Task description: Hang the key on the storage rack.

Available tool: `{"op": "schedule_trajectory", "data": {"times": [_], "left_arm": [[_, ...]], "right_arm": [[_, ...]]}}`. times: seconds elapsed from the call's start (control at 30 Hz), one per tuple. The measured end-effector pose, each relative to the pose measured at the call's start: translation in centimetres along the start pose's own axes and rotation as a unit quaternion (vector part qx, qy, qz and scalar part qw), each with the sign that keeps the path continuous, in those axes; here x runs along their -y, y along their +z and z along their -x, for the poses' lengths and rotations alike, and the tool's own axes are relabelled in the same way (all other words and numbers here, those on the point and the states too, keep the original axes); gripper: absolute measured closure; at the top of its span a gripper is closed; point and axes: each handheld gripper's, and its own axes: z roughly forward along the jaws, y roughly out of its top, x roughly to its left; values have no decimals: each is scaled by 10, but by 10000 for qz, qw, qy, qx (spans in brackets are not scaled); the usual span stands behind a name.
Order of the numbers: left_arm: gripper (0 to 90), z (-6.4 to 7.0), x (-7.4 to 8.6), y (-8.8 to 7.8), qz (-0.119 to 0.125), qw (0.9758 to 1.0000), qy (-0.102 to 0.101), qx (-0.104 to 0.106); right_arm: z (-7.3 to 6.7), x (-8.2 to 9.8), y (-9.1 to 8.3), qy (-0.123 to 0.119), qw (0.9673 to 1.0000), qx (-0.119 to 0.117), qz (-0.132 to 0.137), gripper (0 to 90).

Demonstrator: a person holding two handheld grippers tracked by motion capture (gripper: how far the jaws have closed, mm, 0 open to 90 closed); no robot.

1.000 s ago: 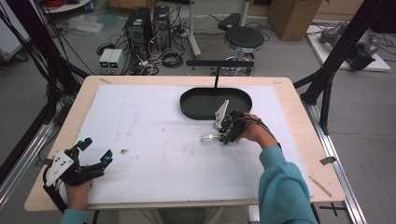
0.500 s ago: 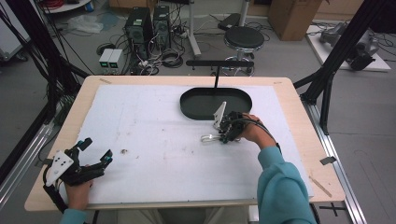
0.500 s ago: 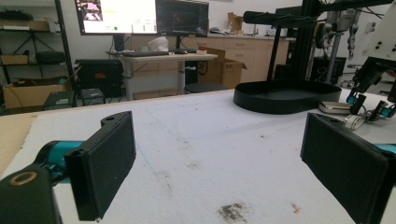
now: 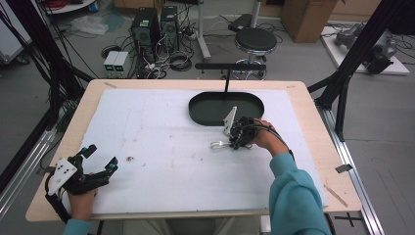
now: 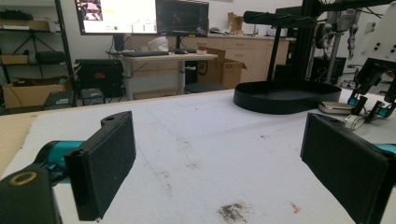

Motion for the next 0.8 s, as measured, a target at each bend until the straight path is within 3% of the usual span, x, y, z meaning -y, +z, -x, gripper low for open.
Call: {"op": "schedule_trajectory", "data": {"times": [0.27, 0.47, 0.67, 0.8], "left_arm": [[108, 0, 0, 0, 2, 10000, -3, 0], [107, 0, 0, 0, 3, 10000, -4, -2], [108, 0, 0, 0, 5, 10000, -1, -3], [108, 0, 0, 0, 5, 10000, -1, -3]], "right_arm": [[-1, -1, -1, -51, 10000, 20, -6, 742], [-1, 0, -9, 192, 9993, 22, 322, 744], [-1, 3, -15, 493, 9970, -171, 567, 747], [0, 5, -21, 629, 9954, -113, 710, 748]]}}
